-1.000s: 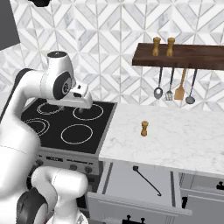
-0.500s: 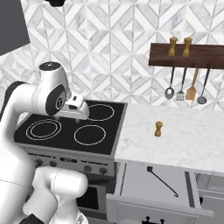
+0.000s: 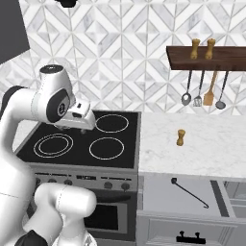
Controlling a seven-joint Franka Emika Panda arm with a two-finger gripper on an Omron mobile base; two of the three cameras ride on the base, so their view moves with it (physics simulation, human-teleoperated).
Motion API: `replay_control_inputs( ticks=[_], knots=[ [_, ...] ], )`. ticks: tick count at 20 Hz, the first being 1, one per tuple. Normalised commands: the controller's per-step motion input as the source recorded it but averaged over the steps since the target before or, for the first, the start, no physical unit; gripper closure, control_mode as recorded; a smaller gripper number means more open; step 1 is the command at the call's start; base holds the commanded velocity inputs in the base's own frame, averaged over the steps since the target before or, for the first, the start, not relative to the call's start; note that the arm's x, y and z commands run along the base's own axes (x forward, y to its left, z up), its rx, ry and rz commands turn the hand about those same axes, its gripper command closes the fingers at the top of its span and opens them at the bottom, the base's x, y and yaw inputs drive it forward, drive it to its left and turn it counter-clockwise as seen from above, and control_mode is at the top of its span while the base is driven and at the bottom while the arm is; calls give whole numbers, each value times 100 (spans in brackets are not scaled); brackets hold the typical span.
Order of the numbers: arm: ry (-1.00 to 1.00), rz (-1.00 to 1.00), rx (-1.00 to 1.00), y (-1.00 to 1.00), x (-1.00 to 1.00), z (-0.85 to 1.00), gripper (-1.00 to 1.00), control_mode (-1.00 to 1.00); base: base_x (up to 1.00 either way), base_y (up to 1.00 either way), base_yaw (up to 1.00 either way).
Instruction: Pick the ladle from the drawer and place it on the counter.
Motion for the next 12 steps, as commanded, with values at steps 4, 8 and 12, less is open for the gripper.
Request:
replay_control_inputs(
  ticks=[4,8,12],
  knots=[
    [0,-57,13,-55,-30,-2,-100,-100,0,0,0],
    [-1,-57,15,-73,-39,-1,-100,-100,0,0,0],
    [0,-59,12,-85,-32,-3,-100,-100,0,0,0]
  ],
)
